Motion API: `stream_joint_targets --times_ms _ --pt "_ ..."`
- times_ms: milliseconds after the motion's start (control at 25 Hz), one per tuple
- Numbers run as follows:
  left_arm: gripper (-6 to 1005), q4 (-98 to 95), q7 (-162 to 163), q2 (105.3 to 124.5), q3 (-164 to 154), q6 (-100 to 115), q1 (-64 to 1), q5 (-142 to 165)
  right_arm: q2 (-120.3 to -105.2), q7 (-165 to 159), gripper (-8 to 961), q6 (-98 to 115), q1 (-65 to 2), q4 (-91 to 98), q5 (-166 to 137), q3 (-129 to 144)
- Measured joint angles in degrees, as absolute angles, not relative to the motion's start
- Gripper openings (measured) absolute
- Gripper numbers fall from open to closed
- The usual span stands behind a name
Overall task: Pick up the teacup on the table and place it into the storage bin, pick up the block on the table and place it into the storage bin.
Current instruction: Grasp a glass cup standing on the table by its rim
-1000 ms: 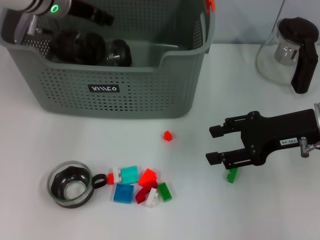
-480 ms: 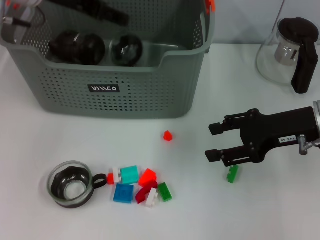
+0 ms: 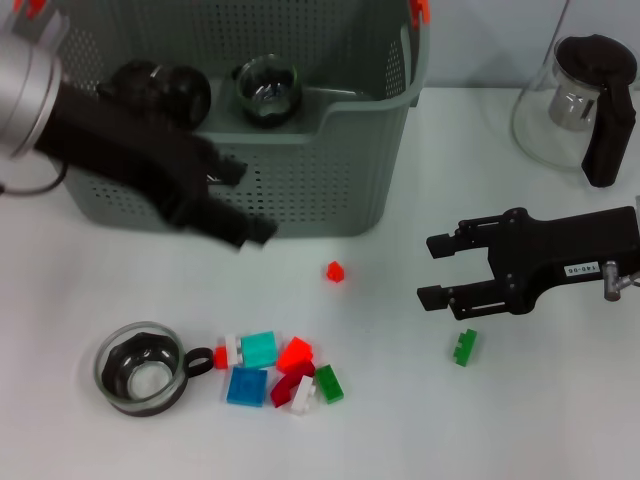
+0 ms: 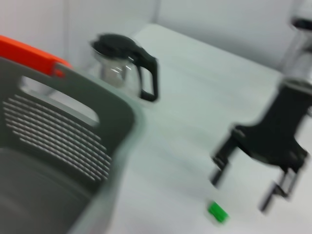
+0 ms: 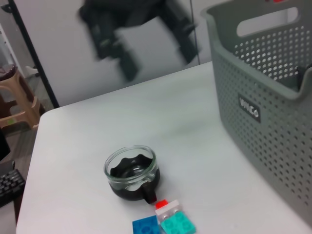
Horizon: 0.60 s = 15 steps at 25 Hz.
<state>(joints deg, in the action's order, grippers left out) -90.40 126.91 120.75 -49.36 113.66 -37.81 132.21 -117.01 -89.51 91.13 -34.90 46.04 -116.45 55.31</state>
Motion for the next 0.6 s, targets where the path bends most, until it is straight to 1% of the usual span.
stream_joint_targets --times_ms 120,160,320,440,480,600 --pt "818 -92.58 124.89 121.5 -49.9 116.39 -36.24 133.09 -117.0 -89.44 751 91.13 -34.89 45.75 -116.47 54.65" --pt "818 -93.72 124.16 121.66 -51.79 117.2 -34.71 133.6 -116.99 -89.44 751 91.08 -34.92 45.45 -116.47 54.46" --pt "818 -94.56 123.24 121.88 -54.95 117.02 -32.56 134.71 -116.98 -89.46 753 90.25 -35.31 44.08 -116.62 54.07" --pt "817 -94.63 121.72 122.81 -56.77 116.61 -31.48 138.62 -117.2 -89.44 752 89.71 -35.38 43.73 -116.68 54.05" --pt "817 -94.43 121.08 123.38 -57.56 116.19 -31.23 140.7 -117.31 -89.43 752 89.69 -35.39 43.72 -116.68 54.07" --pt "817 -93.54 120.51 124.02 -59.28 114.54 -30.71 142.99 -117.39 -89.32 751 89.78 -35.42 43.46 -116.71 54.45"
